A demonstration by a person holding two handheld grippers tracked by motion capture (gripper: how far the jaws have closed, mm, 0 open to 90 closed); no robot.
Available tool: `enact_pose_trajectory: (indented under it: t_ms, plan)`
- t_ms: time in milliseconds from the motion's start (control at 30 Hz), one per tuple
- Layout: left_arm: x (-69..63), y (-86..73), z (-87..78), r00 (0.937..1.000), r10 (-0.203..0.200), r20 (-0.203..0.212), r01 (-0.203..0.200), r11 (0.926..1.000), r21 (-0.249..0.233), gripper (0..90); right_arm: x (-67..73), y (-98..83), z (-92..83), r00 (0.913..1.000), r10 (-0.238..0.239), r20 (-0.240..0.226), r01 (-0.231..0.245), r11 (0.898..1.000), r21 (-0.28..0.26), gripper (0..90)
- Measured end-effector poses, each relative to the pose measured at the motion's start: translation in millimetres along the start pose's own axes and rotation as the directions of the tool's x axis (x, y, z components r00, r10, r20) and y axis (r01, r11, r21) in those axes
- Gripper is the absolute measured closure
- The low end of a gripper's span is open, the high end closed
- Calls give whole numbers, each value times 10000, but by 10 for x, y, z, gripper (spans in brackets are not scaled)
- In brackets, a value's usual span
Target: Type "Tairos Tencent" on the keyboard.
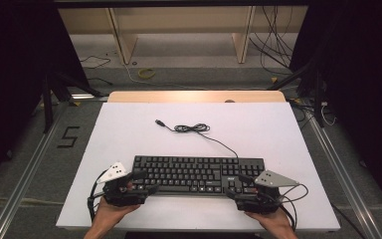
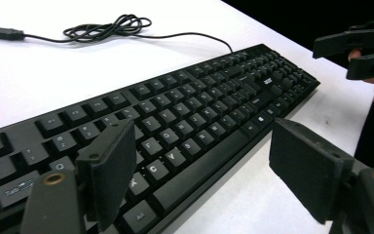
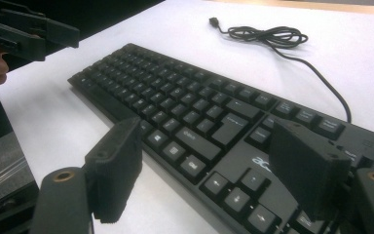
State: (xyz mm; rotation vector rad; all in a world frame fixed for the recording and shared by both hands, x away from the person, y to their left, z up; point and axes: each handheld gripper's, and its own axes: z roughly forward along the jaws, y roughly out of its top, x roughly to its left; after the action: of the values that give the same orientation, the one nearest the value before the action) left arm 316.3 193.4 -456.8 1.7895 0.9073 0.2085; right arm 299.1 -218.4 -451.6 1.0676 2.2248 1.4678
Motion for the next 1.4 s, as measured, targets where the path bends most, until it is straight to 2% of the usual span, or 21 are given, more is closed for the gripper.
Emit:
enact_pose_trajectory:
  t_ms: [167, 433, 533, 567, 767, 900, 933, 967, 1067, 1167, 1233, 1267, 1300, 1400]
  plan:
    - [39, -1, -9, 9992, -227, -340, 229, 9997, 67, 257, 48, 73, 99, 9998, -21, -183, 22, 10000, 84, 291]
    - [120, -4, -30, 9936, -646, -929, 668, 9976, 203, 262, 114, 181, 268, 9988, -42, -479, 54, 9997, 239, 283]
    - [153, -8, -37, 9898, -784, -1187, 819, 9963, 245, 273, 138, 235, 385, 9982, -29, -594, 50, 9994, 351, 282]
    - [175, -11, -44, 9868, -881, -1358, 934, 9951, 332, 275, 145, 250, 416, 9980, -49, -628, 72, 9993, 375, 283]
    - [226, -22, -54, 9794, -949, -1784, 1062, 9928, 549, 311, 193, 339, 578, 9966, -78, -819, 117, 9988, 478, 307]
    - [262, -36, -55, 9726, -1042, -2076, 1232, 9891, 808, 405, 262, 442, 750, 9954, -189, -945, 257, 9971, 716, 369]
    - [270, -40, -55, 9711, -1038, -2147, 1253, 9881, 889, 405, 262, 442, 750, 9954, -189, -945, 257, 9971, 716, 369]
    - [280, -43, -54, 9695, -1035, -2221, 1273, 9872, 958, 446, 294, 480, 823, 9946, -240, -1006, 318, 9966, 765, 408]
    - [308, -52, -63, 9666, -1074, -2326, 1365, 9842, 1127, 483, 327, 514, 898, 9941, -304, -1037, 395, 9954, 872, 452]
    - [319, -60, -62, 9640, -1075, -2431, 1416, 9817, 1272, 560, 377, 557, 1019, 9939, -378, -1039, 498, 9921, 1154, 523]
    - [327, -67, -57, 9639, -1025, -2456, 1402, 9800, 1411, 607, 400, 579, 1101, 9939, -378, -1036, 514, 9899, 1323, 573]
    - [329, -69, -54, 9646, -994, -2442, 1379, 9796, 1461, 661, 409, 589, 1142, 9939, -360, -1044, 505, 9890, 1393, 597]
    - [326, -72, -51, 9649, -985, -2433, 1374, 9793, 1485, 685, 426, 607, 1218, 9942, -336, -1023, 491, 9870, 1530, 643]
    - [323, -73, -45, 9655, -801, -2476, 1238, 9783, 1661, 734, 443, 622, 1290, 9940, -318, -1046, 490, 9849, 1660, 686]
